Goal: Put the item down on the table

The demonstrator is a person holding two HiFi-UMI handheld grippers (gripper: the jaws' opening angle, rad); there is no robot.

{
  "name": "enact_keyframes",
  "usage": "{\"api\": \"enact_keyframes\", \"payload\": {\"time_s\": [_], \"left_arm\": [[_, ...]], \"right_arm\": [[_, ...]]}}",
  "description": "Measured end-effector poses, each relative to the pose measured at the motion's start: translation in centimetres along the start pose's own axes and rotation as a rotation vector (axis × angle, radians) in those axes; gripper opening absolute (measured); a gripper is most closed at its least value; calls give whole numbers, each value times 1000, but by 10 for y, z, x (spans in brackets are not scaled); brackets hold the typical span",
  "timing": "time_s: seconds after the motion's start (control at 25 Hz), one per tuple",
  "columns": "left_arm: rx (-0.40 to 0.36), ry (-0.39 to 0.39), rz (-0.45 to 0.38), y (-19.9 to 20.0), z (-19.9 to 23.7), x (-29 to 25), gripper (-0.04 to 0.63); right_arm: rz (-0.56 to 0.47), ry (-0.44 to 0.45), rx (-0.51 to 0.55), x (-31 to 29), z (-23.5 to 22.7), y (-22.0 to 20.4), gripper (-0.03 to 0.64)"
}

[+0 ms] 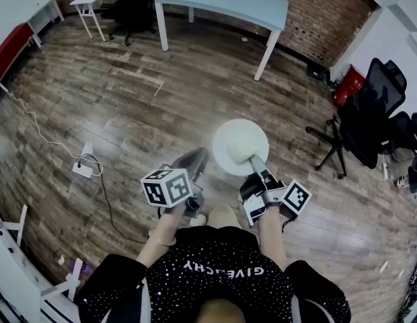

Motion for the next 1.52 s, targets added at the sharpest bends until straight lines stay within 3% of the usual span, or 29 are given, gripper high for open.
{"api": "enact_keyframes", "payload": {"time_s": [0.28, 1.04, 1.52], "left_arm": [[10, 20, 3, 7, 18, -27, 9], [-16, 90, -120, 129, 89, -252, 9], [17, 162, -172, 164, 136, -319, 9]], "right_arm": [[-2, 7, -39, -23, -10, 20, 31], [117, 69, 34, -237, 2, 231, 31], [186, 67, 26, -326, -7, 288, 31]]}}
Point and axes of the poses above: the fingertips, and each gripper's own axes: x backward along the fingers, z to its left, y out of its top, the point moved 8 cm from there along x, backward along the fingers, and after that the axes turned 8 degrees about -y, right-handed, at the moved point
